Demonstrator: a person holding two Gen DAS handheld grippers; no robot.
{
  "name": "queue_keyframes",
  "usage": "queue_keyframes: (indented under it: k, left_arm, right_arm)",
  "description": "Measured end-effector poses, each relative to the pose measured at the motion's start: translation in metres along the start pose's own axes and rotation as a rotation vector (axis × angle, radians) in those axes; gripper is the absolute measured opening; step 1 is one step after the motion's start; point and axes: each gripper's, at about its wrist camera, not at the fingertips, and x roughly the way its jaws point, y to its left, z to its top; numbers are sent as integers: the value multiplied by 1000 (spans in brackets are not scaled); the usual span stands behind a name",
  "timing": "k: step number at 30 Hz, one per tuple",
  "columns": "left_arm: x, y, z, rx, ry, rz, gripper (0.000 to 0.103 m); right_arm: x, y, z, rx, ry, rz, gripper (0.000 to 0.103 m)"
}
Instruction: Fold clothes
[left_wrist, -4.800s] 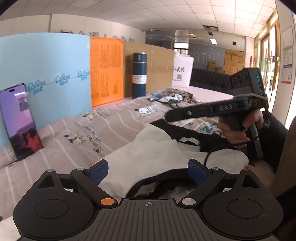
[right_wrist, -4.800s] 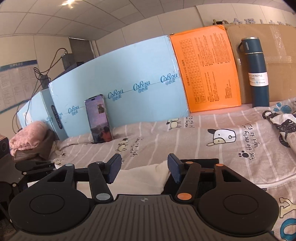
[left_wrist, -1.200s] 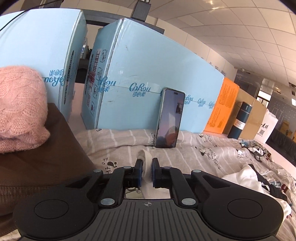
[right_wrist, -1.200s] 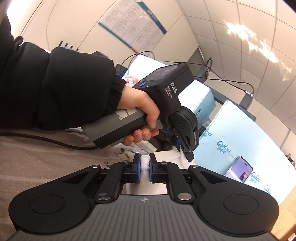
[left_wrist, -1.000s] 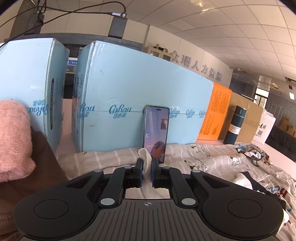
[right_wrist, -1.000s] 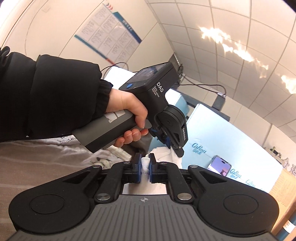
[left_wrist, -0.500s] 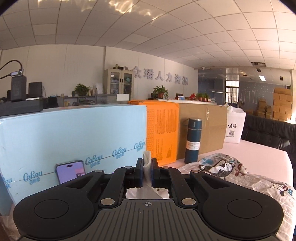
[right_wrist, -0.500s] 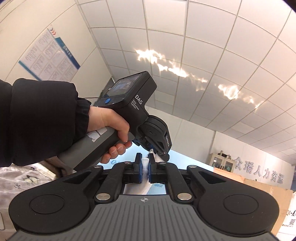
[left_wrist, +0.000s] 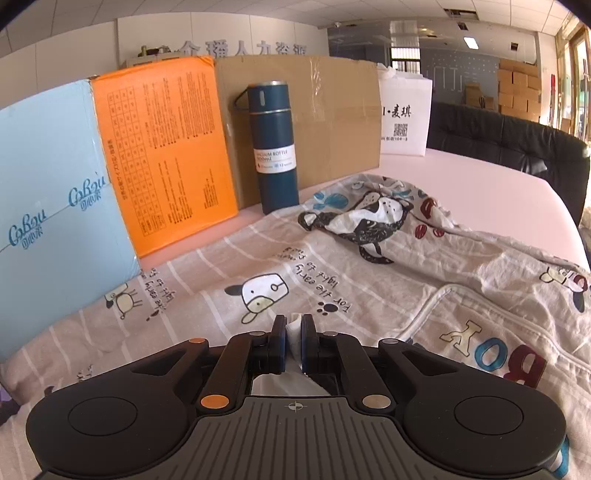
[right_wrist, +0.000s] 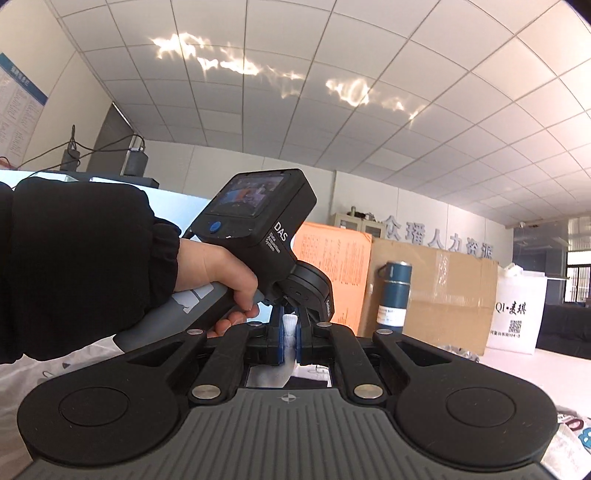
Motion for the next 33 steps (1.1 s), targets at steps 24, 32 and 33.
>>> queue_keyframes:
  k: [24,32,33]
  left_arm:
    - [-112,63,-53,-305,-54,30,91]
    - [-181,98,-175,-744,-59,-84,91]
    - [-183,97,-182,-762,-66,-108,91]
  right_arm:
    - [6,-44,-37,178,357,-52,7]
    - [-1,-76,-39,351,423,-153,46]
    - [-2,-82,-39,388,432,-155,46]
